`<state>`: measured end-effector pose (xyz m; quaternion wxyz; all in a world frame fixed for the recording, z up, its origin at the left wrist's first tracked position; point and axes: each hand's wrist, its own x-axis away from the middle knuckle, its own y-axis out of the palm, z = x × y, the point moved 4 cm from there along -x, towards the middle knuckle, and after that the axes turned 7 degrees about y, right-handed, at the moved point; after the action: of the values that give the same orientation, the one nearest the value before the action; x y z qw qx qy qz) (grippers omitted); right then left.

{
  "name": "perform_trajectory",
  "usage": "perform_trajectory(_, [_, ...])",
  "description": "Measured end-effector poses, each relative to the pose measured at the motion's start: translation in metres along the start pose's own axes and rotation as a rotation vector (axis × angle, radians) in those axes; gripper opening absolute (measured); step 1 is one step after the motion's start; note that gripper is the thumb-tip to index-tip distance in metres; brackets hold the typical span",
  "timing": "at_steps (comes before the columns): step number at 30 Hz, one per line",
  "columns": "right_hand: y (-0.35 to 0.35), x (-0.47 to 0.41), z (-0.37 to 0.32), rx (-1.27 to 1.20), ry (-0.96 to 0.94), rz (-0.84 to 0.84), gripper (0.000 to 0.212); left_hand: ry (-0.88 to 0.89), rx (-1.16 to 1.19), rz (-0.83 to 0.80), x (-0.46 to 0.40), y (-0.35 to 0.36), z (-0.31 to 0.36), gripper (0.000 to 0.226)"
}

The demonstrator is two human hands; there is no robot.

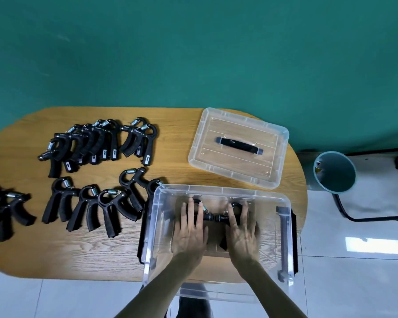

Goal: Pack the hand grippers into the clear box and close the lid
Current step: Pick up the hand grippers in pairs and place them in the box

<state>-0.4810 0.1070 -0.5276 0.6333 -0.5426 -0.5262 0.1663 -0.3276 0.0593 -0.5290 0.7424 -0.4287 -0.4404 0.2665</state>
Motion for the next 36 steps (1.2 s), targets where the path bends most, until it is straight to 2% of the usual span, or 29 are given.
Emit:
perform_trajectory(2, [-0.008,0.005,0.001,-0.013,-0.010,0.033,0.090,0.019,-0.002,0.046,0.007,-0.017,0.003,0.066])
perform_trajectory(3, [-0.014,0.009,-0.001,-0.030,-0.012,0.044,0.093,0.025,0.023,0.071,0.011,-0.022,0.003,0.066])
perform_trajectory(5, [-0.027,0.020,-0.009,-0.040,-0.078,0.090,0.074,0.056,0.064,0.094,0.020,-0.035,0.005,0.064])
perform_trajectory(6, [-0.035,0.026,-0.014,-0.044,-0.103,0.099,0.070,0.083,0.066,0.093,0.026,-0.042,0.006,0.062])
perform_trajectory(8, [-0.046,0.037,-0.024,-0.063,-0.150,0.096,0.081,0.138,0.051,0.115,0.040,-0.066,0.008,0.060])
perform_trajectory(10, [-0.061,0.049,-0.038,-0.073,-0.211,0.129,0.077,0.156,0.040,0.145,0.052,-0.091,0.006,0.057])
perform_trajectory(15, [-0.102,0.070,-0.088,-0.078,-0.404,0.279,0.050,0.068,0.016,0.303,0.066,-0.151,-0.025,0.053])
perform_trajectory(18, [-0.124,0.066,-0.124,-0.081,-0.447,0.374,0.046,0.031,0.037,0.363,0.062,-0.175,-0.052,0.055])
perform_trajectory(23, [-0.145,0.043,-0.185,-0.067,-0.414,0.379,0.047,-0.082,0.073,0.332,0.045,-0.178,-0.116,0.061])
perform_trajectory(33, [-0.131,-0.016,-0.282,-0.012,-0.288,0.246,0.050,-0.149,0.068,0.174,0.024,-0.126,-0.210,0.067])
perform_trajectory(36, [-0.119,-0.041,-0.300,0.017,-0.251,0.151,0.054,-0.166,0.092,0.128,0.021,-0.103,-0.229,0.071])
